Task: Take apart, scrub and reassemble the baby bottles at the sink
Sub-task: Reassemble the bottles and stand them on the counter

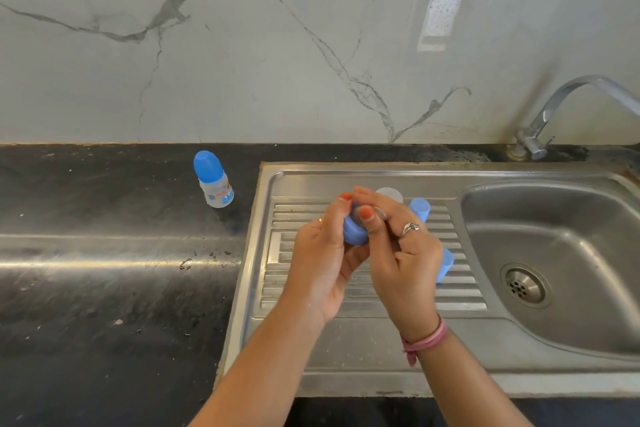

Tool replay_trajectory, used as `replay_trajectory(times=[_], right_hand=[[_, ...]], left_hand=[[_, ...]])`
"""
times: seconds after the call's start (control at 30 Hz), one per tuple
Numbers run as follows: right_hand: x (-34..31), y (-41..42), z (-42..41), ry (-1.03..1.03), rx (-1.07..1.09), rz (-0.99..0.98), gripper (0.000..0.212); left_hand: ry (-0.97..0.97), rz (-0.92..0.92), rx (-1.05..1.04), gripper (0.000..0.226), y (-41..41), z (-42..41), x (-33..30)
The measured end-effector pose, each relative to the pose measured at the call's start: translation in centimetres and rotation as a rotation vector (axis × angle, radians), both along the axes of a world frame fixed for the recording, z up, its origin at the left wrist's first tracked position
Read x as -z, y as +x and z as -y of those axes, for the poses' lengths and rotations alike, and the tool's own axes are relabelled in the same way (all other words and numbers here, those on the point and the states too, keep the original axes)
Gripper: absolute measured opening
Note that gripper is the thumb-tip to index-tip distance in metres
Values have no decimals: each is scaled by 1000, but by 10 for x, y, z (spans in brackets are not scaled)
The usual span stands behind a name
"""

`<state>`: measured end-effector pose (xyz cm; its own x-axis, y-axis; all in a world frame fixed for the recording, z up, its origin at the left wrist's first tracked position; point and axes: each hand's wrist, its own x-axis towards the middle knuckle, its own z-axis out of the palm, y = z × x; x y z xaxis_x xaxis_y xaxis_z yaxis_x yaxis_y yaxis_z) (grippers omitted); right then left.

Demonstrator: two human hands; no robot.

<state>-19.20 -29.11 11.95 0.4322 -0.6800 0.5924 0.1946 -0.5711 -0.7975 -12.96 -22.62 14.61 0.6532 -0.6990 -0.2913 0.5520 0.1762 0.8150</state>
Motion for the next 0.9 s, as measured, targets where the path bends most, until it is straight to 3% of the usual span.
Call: replay_trajectory(times=[0.17,0.27,0.33,0.4,0.47,0.53,0.7,0.77,0.9], right_hand=[[4,-1,1,-107,28,7,19],[3,1,3,-11,-17,-66,15],[-3,-1,13,230,-242,-151,16],[-7,-7,28,398,-510,-204,32],[-7,-14,38,384,-627,-251,42],[-6,-14,38,341,-660,-229,37],[3,-7,28,585,-435,-12,24],[5,-8,27,548,-325,-13,22],[8,-9,26,409,-246,-52,24]], left_hand=[[8,-13,26,31,0,2,2],[22,-35,60,27,6,0,4],[26,-90,64,24,14,-4,6],[24,-188,91,35,20,-9,8],[79,-230,171,52,22,-12,7],[109,-226,239,59,22,-13,6],[-37,-104,237,55,19,-16,8],[-70,-39,215,44,13,-17,11],[-140,-93,146,47,7,-18,13]])
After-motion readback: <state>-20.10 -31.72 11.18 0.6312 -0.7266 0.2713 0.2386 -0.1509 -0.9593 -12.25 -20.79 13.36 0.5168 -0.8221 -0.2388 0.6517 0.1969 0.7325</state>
